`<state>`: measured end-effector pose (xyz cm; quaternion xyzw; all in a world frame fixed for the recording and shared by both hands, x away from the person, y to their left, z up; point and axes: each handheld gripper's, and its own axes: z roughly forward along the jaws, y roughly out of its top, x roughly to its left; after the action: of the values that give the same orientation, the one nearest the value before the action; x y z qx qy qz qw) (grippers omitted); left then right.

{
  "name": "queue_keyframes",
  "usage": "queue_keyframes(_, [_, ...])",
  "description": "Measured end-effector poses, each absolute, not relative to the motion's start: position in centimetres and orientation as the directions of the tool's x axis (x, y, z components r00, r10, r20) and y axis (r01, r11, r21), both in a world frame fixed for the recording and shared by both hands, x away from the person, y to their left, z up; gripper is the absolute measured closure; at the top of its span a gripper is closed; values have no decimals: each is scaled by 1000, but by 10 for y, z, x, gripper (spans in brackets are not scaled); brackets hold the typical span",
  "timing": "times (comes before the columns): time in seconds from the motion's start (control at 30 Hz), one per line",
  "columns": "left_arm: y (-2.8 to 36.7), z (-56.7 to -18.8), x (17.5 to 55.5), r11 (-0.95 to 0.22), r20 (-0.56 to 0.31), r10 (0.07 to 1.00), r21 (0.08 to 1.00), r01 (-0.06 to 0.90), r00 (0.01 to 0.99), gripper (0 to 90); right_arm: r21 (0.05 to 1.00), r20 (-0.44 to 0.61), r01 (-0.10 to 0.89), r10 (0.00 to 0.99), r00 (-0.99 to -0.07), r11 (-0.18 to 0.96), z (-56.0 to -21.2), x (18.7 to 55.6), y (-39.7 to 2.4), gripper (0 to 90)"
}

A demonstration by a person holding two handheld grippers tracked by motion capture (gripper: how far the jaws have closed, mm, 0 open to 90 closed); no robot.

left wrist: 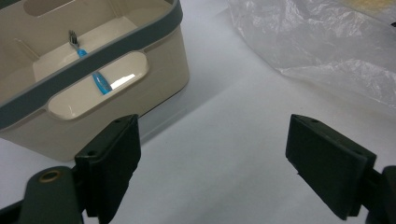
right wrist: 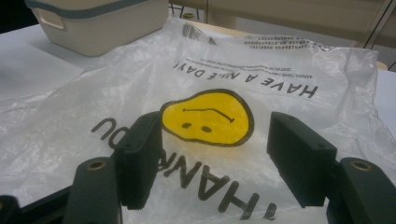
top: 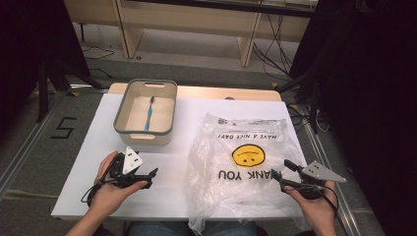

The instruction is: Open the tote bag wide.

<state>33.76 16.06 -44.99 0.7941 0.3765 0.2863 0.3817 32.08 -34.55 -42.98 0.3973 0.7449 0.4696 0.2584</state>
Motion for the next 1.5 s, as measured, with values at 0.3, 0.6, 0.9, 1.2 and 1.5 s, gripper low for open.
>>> queue_keyframes(0.3, [155,-449,335,-429,162,809,820,379,565,176,905,-12,351,836,-548,242,-430,322,-346,367])
queue_keyframes(0.6, [126,-443,321,-445,142,755,828,341,640,184,902,-22,358,852,-523,243,-426,325,-347,361])
queue_keyframes(0.9, [89,-436,310,-444,51,671,827,346,740,197,887,-54,381,878,-476,261,-419,325,-350,355])
queue_keyframes(1.2, [45,-451,310,-537,23,585,760,367,810,197,866,-40,441,913,-407,234,-416,328,-367,355])
queue_keyframes(1.5, [20,-475,316,-635,29,564,654,411,825,195,858,-28,470,933,-359,206,-417,328,-378,355])
